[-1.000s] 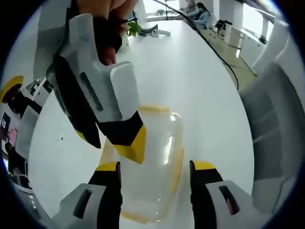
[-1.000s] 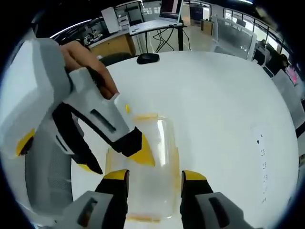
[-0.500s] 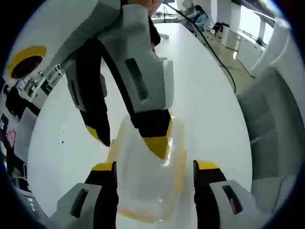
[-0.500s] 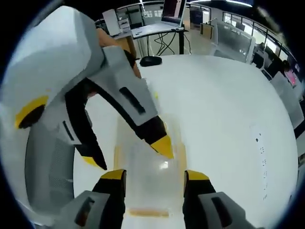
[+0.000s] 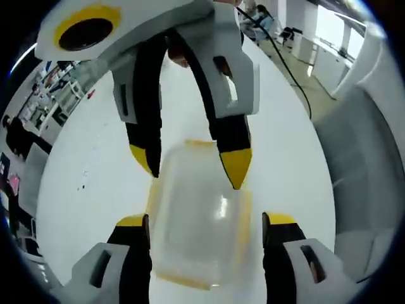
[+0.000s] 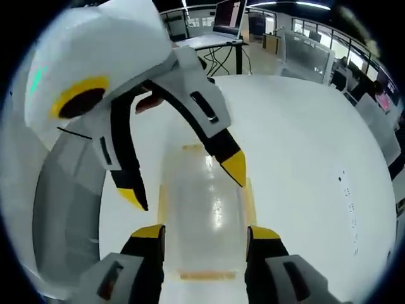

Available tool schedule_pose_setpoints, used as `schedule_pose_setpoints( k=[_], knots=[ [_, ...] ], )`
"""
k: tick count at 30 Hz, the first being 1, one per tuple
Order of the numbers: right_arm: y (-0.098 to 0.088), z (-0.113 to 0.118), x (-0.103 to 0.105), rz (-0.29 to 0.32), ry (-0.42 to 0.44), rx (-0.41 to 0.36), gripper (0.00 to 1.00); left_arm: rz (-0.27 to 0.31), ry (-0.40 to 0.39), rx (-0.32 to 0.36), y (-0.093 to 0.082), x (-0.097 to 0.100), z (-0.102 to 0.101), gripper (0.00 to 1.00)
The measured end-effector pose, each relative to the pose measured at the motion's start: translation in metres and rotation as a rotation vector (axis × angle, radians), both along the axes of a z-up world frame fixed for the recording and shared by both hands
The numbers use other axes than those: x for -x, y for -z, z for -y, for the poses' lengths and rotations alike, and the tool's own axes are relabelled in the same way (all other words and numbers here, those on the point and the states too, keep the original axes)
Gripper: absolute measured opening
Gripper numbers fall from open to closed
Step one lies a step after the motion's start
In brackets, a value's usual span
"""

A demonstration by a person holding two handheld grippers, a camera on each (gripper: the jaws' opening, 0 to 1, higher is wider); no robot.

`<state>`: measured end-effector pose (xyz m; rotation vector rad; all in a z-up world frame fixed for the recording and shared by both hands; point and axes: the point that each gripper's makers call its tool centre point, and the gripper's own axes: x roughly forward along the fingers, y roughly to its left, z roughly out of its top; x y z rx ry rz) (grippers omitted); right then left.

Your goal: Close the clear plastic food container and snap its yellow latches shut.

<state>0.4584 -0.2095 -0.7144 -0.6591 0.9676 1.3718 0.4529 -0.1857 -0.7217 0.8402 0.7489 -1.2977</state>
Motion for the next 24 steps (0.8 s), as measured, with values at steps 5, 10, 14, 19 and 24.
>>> schedule_pose_setpoints(
  k=[5,10,14,19,24],
  knots=[
    [0.003,0.008,0.000,0.004,0.018,0.003,0.55,0.004,-0.007,-0.011,0.001,-0.005,-0.008,0.74],
    [0.004,0.012,0.001,0.035,0.015,0.003,0.60,0.003,0.005,-0.033,0.006,-0.004,-0.016,0.78],
    [0.007,0.016,0.003,0.039,0.017,0.009,0.62,0.013,0.013,-0.050,0.009,-0.006,-0.020,0.81],
    [0.012,0.019,0.006,0.042,0.017,0.011,0.69,0.027,0.029,-0.075,0.015,-0.008,-0.026,0.82],
    [0.017,0.018,0.008,0.054,0.013,0.009,0.71,0.038,0.055,-0.112,0.022,-0.010,-0.033,0.83]
  ],
)
